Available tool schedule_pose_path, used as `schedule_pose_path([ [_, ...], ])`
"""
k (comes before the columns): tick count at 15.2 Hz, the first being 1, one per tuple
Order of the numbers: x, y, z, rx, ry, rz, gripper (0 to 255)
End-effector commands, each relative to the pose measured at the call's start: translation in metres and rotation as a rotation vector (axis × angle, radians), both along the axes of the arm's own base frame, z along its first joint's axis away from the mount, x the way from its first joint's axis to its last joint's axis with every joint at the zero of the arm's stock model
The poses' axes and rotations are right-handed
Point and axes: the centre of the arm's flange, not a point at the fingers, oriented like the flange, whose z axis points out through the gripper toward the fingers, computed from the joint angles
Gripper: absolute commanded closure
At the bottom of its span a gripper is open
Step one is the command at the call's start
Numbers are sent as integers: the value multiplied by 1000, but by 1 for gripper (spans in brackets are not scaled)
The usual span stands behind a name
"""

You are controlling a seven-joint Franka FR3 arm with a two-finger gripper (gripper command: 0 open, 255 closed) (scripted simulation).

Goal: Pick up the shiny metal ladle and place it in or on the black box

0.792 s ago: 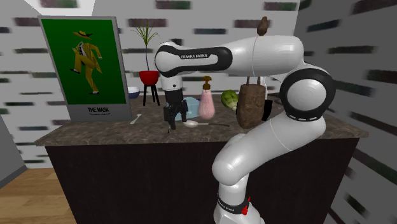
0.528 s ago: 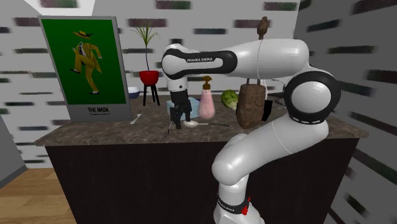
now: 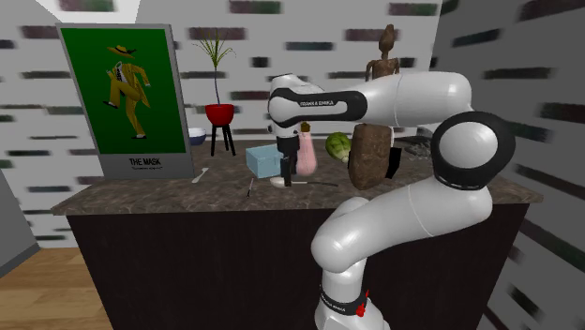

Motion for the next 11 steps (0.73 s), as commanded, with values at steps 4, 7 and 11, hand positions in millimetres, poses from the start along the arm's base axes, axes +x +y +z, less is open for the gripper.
schedule_pose_path([
  [4,-7,-59,-16,-22,-61,130,0],
  [7,-6,-96,-24,-34,-98,205,0],
  [11,-3,-119,-39,-41,-119,249,0],
])
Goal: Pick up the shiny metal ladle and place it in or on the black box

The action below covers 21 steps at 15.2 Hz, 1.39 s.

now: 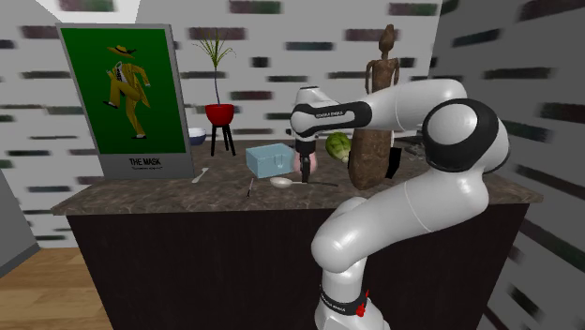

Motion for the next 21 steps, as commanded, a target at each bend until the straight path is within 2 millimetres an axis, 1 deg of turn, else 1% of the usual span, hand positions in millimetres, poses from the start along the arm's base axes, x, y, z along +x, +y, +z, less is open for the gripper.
schedule_pose_path([
  [1,0,-5,-11,-2,-3,7,0],
  [6,3,-7,-34,-2,-3,7,0],
  [13,3,-7,-34,-2,-3,7,0],
  [14,3,-7,-34,-2,-3,7,255],
  [21,3,-7,-34,-2,-3,7,255],
])
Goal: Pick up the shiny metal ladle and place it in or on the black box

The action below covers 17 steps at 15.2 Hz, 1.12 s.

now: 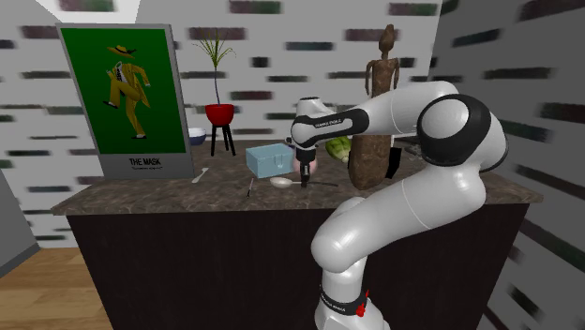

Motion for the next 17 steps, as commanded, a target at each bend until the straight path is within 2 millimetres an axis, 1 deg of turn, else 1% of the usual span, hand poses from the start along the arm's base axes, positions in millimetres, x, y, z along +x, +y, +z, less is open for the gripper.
schedule_pose_path([
  [1,0,0,0,0,0,0,255],
  [2,0,0,0,0,0,0,255],
  [17,0,0,79,0,0,0,255],
])
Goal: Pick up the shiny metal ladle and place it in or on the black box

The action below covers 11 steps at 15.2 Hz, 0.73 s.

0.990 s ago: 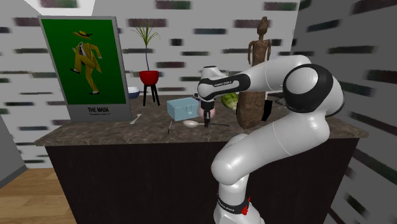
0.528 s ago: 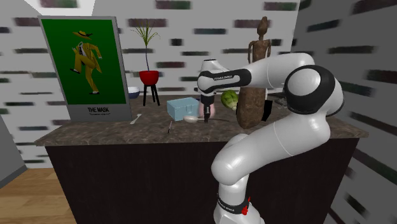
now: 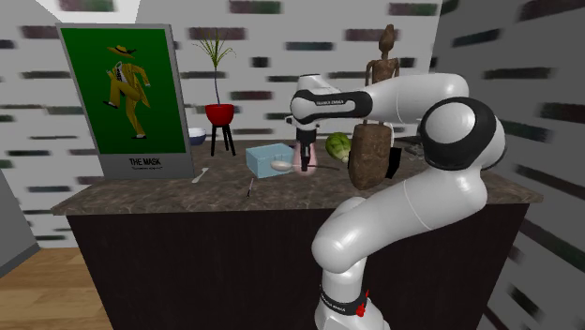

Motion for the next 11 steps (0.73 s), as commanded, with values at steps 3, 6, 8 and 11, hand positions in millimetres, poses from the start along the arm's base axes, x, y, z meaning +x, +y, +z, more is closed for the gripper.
schedule_pose_path([
  [3,1,0,21,0,0,0,255],
  [6,1,0,37,0,0,0,255],
  [8,1,0,48,0,0,0,255],
  [11,1,0,64,0,0,0,255],
])
